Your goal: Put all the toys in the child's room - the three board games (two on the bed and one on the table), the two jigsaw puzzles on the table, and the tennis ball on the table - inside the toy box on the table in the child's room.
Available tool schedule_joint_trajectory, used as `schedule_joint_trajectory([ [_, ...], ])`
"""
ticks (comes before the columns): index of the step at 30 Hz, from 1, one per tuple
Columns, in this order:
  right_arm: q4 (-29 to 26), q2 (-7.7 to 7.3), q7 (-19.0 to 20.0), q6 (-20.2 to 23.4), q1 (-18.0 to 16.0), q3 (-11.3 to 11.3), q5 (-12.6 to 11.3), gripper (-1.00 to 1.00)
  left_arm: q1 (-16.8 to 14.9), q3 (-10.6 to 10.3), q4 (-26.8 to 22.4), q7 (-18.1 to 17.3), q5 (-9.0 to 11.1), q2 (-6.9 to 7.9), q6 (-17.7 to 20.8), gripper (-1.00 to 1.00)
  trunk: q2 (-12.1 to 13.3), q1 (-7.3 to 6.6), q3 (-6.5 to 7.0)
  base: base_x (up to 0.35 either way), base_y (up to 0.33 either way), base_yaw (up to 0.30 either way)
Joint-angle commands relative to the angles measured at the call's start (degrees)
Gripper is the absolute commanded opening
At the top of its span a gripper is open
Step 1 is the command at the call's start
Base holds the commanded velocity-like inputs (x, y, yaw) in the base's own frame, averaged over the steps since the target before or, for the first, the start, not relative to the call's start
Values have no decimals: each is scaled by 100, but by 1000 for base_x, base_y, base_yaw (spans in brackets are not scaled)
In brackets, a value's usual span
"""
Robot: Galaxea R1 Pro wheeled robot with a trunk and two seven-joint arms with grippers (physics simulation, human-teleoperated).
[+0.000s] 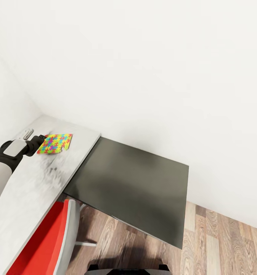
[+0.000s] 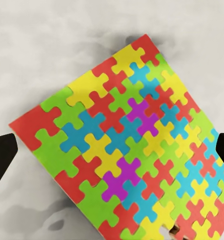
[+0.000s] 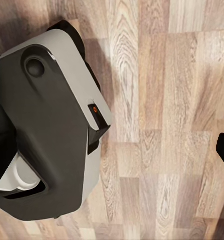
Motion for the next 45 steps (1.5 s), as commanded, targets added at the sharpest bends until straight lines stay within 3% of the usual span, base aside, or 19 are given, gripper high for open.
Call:
schedule_joint_trajectory([
  [1,-7,-5,9,-15,-3,48,-44,100,-2,-39,-13,43,54,5,15,100,-10,3,-12,0,0,0],
  [45,-1,-6,20,-92,12,48,-61,100,-557,-60,-142,170,-32,43,31,100,-10,3,-89,0,0,0],
])
